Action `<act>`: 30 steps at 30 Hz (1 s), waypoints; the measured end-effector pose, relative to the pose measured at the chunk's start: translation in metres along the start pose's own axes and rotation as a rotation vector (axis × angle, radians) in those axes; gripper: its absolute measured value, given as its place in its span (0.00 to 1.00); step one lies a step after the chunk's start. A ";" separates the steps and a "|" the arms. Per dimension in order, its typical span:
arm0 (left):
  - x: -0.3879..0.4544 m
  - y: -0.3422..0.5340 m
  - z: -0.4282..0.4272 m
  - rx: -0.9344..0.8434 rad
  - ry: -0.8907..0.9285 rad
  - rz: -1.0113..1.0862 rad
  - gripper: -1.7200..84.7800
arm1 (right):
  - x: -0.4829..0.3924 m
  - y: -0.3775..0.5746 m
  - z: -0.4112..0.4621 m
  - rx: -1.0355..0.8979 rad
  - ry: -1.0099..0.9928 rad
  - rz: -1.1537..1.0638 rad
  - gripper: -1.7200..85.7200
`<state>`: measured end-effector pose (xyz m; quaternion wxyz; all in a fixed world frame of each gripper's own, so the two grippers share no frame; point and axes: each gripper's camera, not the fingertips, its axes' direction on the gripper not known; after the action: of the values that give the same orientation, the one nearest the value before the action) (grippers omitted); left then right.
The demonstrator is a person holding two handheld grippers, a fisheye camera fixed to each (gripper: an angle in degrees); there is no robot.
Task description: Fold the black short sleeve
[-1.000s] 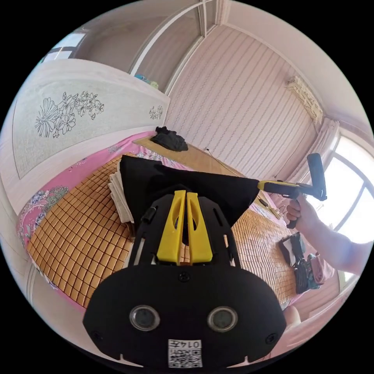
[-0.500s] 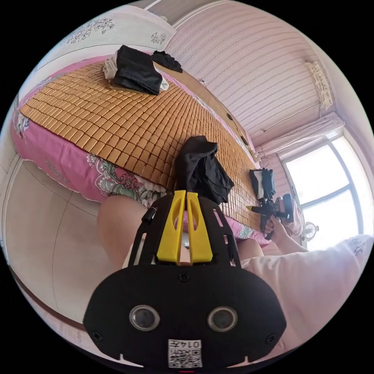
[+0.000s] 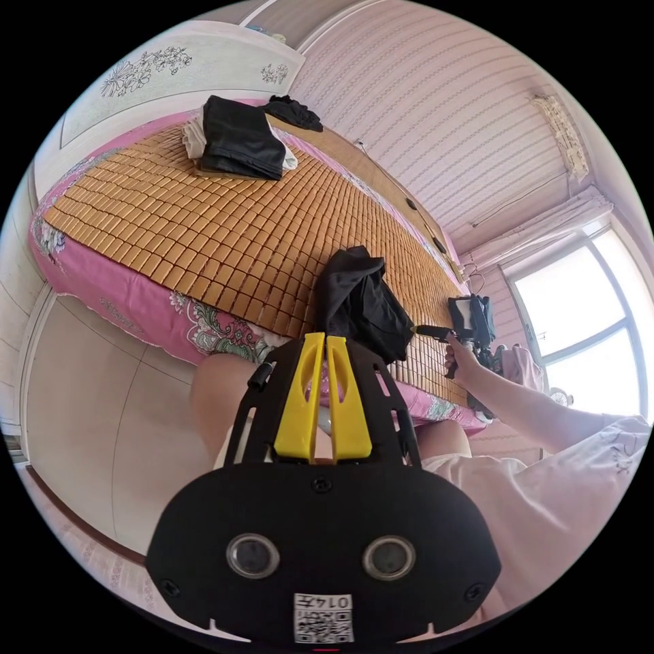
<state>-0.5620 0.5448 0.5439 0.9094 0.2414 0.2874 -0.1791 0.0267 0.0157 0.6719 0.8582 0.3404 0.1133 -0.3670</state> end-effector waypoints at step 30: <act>0.124 0.088 -0.220 0.647 0.324 0.455 0.01 | 0.201 0.356 -0.367 0.954 -0.616 -0.249 0.01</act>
<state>-0.5215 0.7132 0.3400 0.7462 0.5966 0.2951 -0.0144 0.4408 0.3272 0.4887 0.5537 0.5510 -0.2803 -0.5578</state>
